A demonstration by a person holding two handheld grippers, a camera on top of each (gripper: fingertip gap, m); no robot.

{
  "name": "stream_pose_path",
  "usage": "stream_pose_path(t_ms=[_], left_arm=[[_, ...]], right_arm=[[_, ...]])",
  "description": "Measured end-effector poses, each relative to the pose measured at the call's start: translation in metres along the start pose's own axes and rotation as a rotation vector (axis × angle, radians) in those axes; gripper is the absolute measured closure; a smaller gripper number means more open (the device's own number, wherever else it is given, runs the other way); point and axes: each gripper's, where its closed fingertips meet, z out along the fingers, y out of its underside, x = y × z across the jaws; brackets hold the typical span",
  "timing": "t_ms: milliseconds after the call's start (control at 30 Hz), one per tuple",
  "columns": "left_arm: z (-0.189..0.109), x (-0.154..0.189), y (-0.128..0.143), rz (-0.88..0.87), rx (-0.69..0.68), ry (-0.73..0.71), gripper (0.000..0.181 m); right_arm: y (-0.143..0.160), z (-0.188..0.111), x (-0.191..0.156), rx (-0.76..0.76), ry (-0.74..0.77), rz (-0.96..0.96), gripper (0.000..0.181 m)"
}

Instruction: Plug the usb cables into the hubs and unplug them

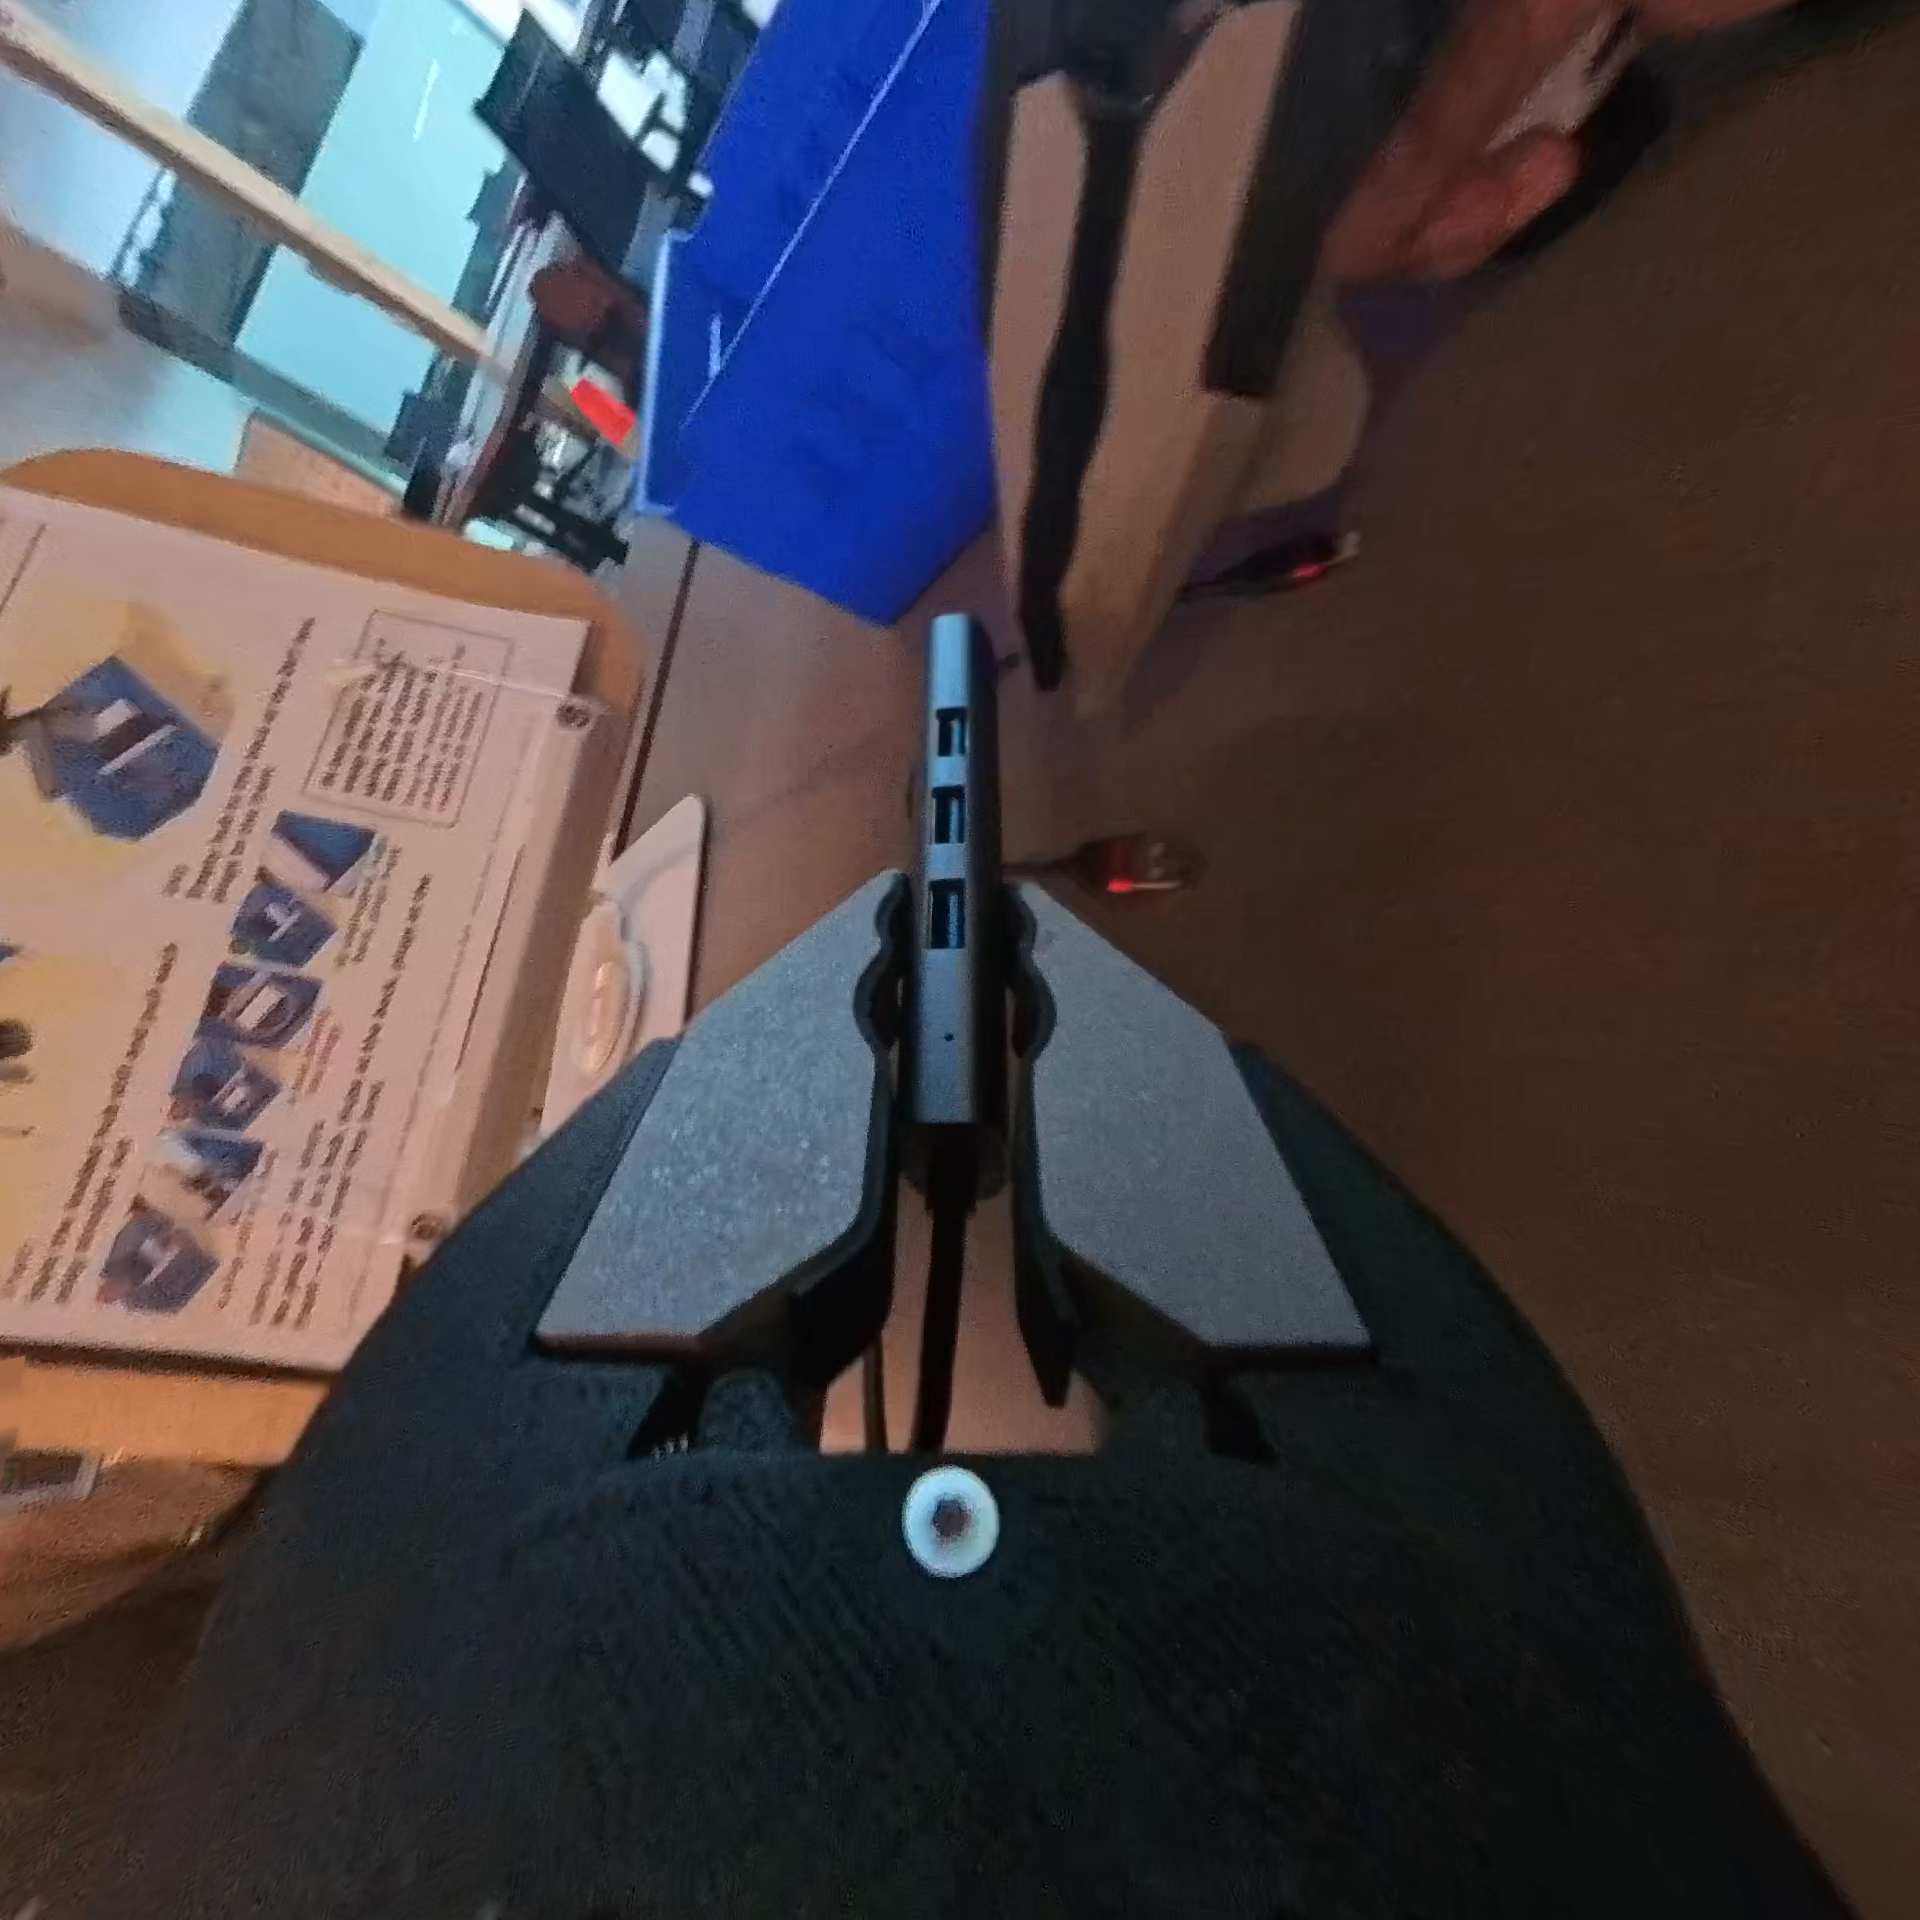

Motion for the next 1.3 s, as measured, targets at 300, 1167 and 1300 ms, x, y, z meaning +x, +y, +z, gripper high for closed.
stream_pose_path(t_ms=[300, 1167, 1300], left_arm=[[0.006, -0.034, 0.070, 0.018, -0.324, -0.177, 0.166], [0.007, -0.046, 0.108, -0.183, -0.460, -0.216, 0.166], [0.005, -0.051, 0.110, -0.229, -0.443, -0.224, 0.166]], right_arm=[[0.005, 0.004, 0.001, -0.044, 0.034, -0.041, 0.166], [0.005, 0.037, -0.080, -0.182, -0.333, 0.078, 0.151], [-0.013, 0.029, -0.065, -0.046, -0.271, 0.036, 0.146]])
